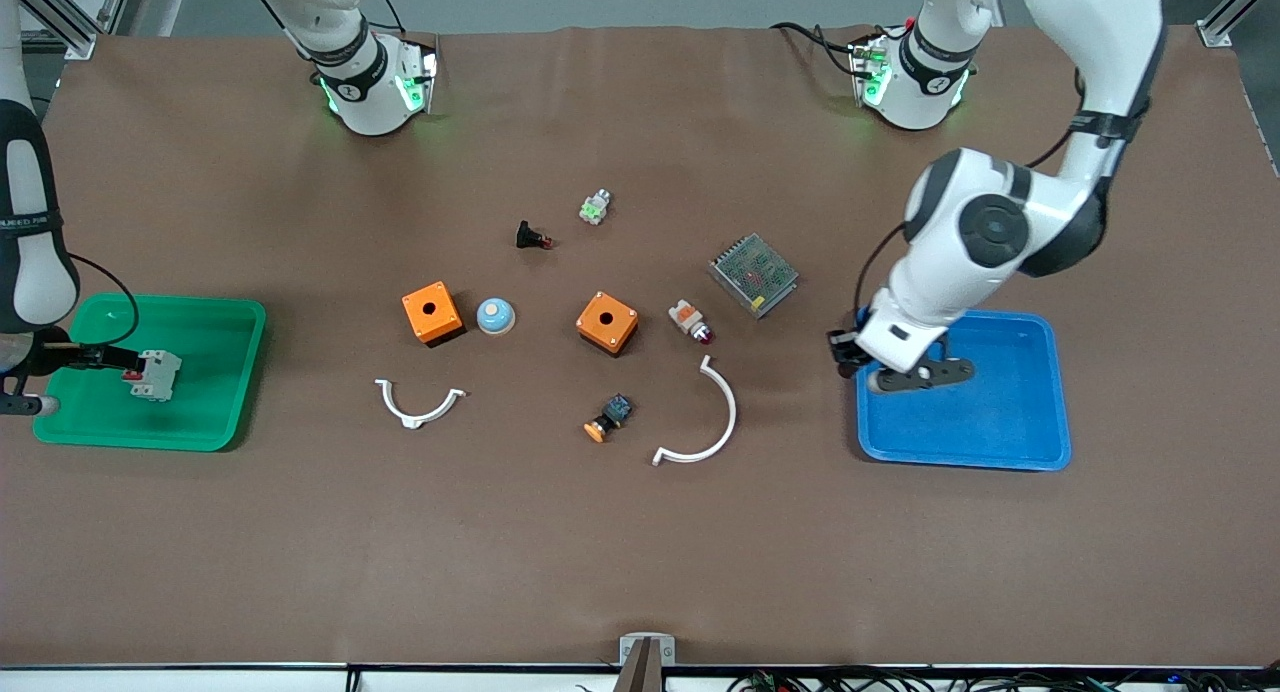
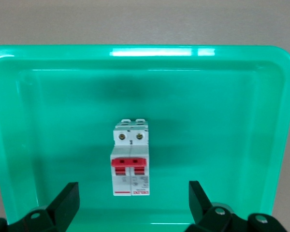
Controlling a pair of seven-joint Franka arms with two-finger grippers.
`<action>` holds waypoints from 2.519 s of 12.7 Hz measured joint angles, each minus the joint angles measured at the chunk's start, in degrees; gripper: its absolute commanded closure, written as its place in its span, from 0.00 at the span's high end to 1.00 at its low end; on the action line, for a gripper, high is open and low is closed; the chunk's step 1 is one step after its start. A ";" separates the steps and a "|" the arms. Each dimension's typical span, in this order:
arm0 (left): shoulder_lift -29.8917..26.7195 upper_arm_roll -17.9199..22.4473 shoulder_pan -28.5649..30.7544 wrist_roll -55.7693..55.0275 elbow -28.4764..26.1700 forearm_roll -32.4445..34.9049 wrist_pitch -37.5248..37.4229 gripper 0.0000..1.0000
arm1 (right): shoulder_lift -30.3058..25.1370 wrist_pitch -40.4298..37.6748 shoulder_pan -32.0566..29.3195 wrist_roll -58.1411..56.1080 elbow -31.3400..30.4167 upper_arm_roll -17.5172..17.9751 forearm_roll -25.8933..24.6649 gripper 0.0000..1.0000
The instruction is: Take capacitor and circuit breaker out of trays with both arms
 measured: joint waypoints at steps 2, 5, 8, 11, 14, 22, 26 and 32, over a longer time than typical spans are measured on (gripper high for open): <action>2.86 0.05 -3.58 -5.59 2.56 0.00 0.00 0.00 | 0.09 2.13 0.20 -0.02 -1.60 0.09 0.00 1.00; 6.83 0.18 -6.77 -11.14 4.23 2.52 0.00 0.01 | 0.40 5.64 0.31 -0.05 -3.75 0.10 0.00 1.00; 10.89 0.19 -7.65 -16.69 4.59 6.32 0.60 0.01 | 0.48 6.02 0.55 -0.27 -4.10 0.18 0.00 0.99; 14.44 0.19 -8.70 -19.41 5.35 7.64 2.30 0.01 | 0.49 6.04 1.14 -0.29 -4.15 0.23 0.00 0.97; 15.43 0.19 -8.93 -19.49 6.06 7.65 2.42 0.01 | 0.51 6.13 1.10 -0.32 -4.15 0.04 0.00 0.93; 17.99 0.25 -9.73 -19.52 9.02 7.68 2.42 1.00 | 0.67 6.57 0.91 -0.35 -4.15 -0.16 0.00 0.82; 17.16 0.67 -9.21 -19.52 11.85 7.82 -0.28 1.00 | 0.70 6.67 0.80 -0.37 -4.10 -0.19 0.00 0.76; 7.87 1.38 -3.95 -17.37 19.09 13.90 -14.73 1.00 | 0.86 6.74 0.64 -0.39 -3.96 -0.29 -0.01 0.58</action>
